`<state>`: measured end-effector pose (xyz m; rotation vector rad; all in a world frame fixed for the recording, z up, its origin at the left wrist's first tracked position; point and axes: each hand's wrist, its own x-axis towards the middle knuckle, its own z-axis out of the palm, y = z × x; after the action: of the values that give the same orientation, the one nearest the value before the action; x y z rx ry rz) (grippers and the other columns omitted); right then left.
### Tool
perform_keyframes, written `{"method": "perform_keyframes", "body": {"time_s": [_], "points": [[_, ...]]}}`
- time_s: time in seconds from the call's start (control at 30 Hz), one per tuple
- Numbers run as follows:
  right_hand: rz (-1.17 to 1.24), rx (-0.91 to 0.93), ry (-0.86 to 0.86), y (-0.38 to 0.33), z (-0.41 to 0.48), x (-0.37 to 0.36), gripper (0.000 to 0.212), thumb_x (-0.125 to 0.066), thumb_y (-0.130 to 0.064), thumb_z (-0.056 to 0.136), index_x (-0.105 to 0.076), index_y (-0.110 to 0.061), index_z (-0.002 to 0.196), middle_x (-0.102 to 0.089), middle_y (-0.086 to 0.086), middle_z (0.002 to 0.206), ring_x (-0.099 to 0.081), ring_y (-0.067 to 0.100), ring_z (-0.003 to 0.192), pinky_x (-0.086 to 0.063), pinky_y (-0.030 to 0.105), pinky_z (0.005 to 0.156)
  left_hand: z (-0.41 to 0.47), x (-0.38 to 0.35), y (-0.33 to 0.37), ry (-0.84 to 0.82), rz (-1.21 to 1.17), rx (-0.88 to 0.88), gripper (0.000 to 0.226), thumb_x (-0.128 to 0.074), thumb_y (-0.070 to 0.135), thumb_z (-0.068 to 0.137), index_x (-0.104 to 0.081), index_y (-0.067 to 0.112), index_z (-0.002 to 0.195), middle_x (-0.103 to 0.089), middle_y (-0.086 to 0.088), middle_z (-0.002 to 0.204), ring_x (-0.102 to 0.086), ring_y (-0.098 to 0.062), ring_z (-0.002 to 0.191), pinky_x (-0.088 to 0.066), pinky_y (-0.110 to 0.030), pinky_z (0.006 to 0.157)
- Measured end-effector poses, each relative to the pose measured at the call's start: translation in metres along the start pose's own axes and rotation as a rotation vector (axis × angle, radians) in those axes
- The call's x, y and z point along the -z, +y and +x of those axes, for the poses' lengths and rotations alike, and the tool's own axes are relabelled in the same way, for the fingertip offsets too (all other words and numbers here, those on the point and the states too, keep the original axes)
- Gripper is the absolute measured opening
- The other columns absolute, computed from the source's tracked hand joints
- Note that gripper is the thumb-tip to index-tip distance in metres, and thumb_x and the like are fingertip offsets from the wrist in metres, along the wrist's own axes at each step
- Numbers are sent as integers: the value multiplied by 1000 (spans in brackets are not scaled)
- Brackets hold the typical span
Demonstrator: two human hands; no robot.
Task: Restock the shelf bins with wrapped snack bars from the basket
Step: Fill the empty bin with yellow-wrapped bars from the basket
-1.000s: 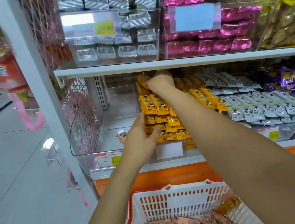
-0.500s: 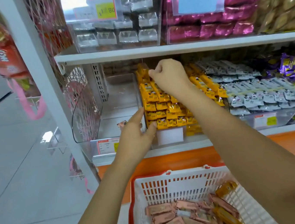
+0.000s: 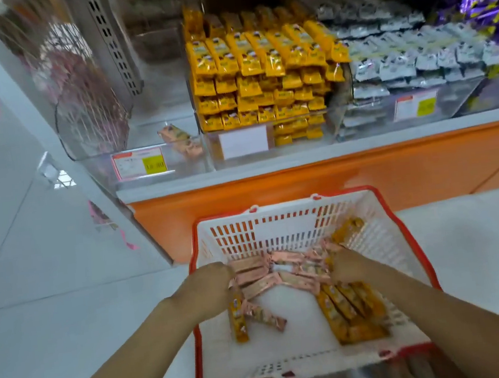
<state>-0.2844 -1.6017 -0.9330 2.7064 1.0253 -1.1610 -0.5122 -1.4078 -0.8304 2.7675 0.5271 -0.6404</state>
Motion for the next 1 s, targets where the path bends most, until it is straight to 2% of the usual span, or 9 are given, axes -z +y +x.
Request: {"method": "perform_keyframes", "body": {"time_s": [0.2, 0.3, 0.43, 0.5, 0.63, 0.7, 0.8, 0.87, 1.0], "points": [[-66, -157, -144, 21, 25, -77, 32, -65, -30, 85, -40, -23, 66, -41, -2, 68, -36, 9, 58, -34, 24, 54, 14, -22, -9, -228, 188, 96, 30, -41, 25, 99, -54, 7, 120, -54, -10, 126, -53, -25, 116, -44, -30, 89], [-208, -168, -130, 12, 30, -94, 35, -66, -43, 85, -58, -11, 97, -60, 3, 94, -49, 12, 75, -40, 22, 62, 23, -24, -15, -248, 237, 117, 24, -41, 17, 99, -57, 7, 113, -58, -8, 119, -54, -24, 110, -45, -29, 85], [-91, -246, -198, 6, 29, -119, 85, -73, -38, 82, -27, -5, 146, -53, 9, 132, -56, 20, 112, -49, 29, 91, 32, -24, -18, -256, 259, 118, 23, -39, 13, 99, -57, 7, 111, -59, -6, 115, -57, -21, 106, -46, -30, 83], [-16, -350, -176, 5, 27, -125, 96, -72, -34, 81, -13, -4, 150, -54, 8, 130, -57, 20, 113, -51, 28, 89, 36, -22, -16, -252, 243, 122, 22, -40, 14, 99, -57, 8, 110, -60, -5, 112, -58, -20, 103, -46, -29, 80], [103, -357, -271, -3, 24, -105, 63, -66, -47, 82, -48, -5, 126, -60, 0, 94, -59, 13, 78, -45, 21, 55, 41, -14, -12, -280, 155, 136, 17, -43, 19, 98, -55, 10, 91, -47, 2, 77, -51, -17, 81, -41, -27, 67], [243, -335, -388, -10, 14, -82, 28, -60, -43, 87, -56, -15, 88, -52, -2, 68, -49, 12, 57, -43, 22, 56, 42, -10, -11, -306, 45, 165, 29, -46, 23, 96, -43, 13, 69, -38, 3, 67, -45, -15, 71, -37, -27, 63], [495, -306, -577, -29, -14, -31, 35, -62, -26, 84, -41, -18, 57, -35, -1, 51, -33, 15, 46, -41, 28, 57, 44, -5, -3, -340, -225, 189, 35, -50, 19, 93, -44, 11, 59, -45, -4, 64, -43, -13, 58, -37, -29, 60], [419, -209, -511, -45, -33, -1, 29, -63, -25, 80, -44, -13, 62, -34, 2, 56, -34, 16, 49, -39, 29, 54, 43, 1, 6, -362, -454, 207, 24, -54, 21, 91, -65, 2, 80, -65, -13, 85, -61, -20, 75, -50, -35, 74], [392, 84, -112, -81, -71, 42, 36, -66, -30, 78, -51, -4, 98, -59, 12, 83, -48, 17, 66, -35, 25, 61, 35, 16, 29, -399, -1111, 281, 54, -68, 43, 83, -58, 3, 117, -67, -17, 110, -68, -24, 94, -56, -33, 86]]}}
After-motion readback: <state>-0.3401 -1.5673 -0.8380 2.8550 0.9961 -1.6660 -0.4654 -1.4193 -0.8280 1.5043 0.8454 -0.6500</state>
